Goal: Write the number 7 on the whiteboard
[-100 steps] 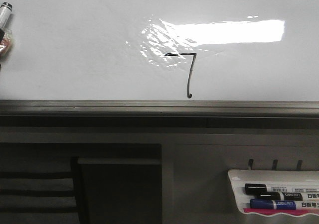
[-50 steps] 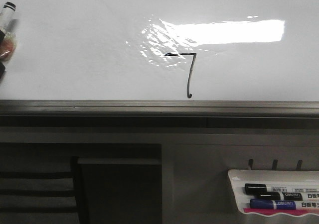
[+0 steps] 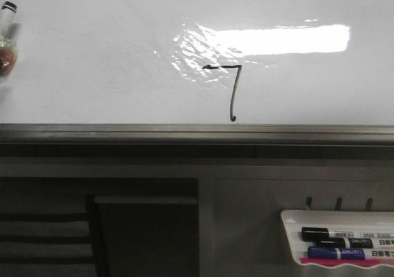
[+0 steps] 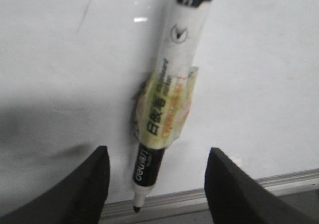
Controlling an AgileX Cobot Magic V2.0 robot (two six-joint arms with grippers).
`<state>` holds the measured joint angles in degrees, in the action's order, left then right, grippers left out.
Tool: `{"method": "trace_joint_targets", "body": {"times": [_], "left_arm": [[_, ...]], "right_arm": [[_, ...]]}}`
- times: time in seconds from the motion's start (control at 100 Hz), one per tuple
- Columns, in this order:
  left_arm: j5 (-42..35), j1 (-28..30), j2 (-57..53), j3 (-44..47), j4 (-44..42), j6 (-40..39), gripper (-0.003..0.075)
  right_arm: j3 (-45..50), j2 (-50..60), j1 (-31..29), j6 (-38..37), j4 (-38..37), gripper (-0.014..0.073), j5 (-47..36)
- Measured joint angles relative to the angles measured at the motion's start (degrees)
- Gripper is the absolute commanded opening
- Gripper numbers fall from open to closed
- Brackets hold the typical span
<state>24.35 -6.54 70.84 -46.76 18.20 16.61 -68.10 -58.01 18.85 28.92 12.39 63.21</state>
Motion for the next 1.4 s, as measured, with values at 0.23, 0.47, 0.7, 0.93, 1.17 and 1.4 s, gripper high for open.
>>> {"method": "trace_joint_targets", "body": {"times": [0.23,0.47,0.7,0.93,1.17,1.4], "left_arm": [[6.59,0.00,-14.47,0.00,-0.48,0.00,0.0388],[7.92,0.00,-31.62,7.52,-0.70,0.00,0.0388],[-2.25,0.00,-45.88,22.39,-0.70,0.00,0.0387],[-7.59,0.00,-49.96,27.55,-0.60,0.00,0.0225],[-8.11,0.00,-49.96,27.55,-0.52,0.00,-0.0020],[-8.20,0.00,-49.96,27.55,-0.52,0.00,-0.0020]], "right_arm": [[0.79,4.37,0.00,-20.90,-14.01,0.0372,0.36],[15.44,16.73,0.00,-28.92,-16.45,0.0372,-14.11],[32.13,26.92,0.00,-30.11,-16.58,0.0311,-33.08],[38.92,30.17,0.00,-30.11,-16.65,0.0043,-41.29],[39.35,30.17,0.00,-30.23,-16.70,-0.0071,-42.06],[39.35,30.17,0.00,-30.24,-16.70,-0.0071,-42.06]]}}
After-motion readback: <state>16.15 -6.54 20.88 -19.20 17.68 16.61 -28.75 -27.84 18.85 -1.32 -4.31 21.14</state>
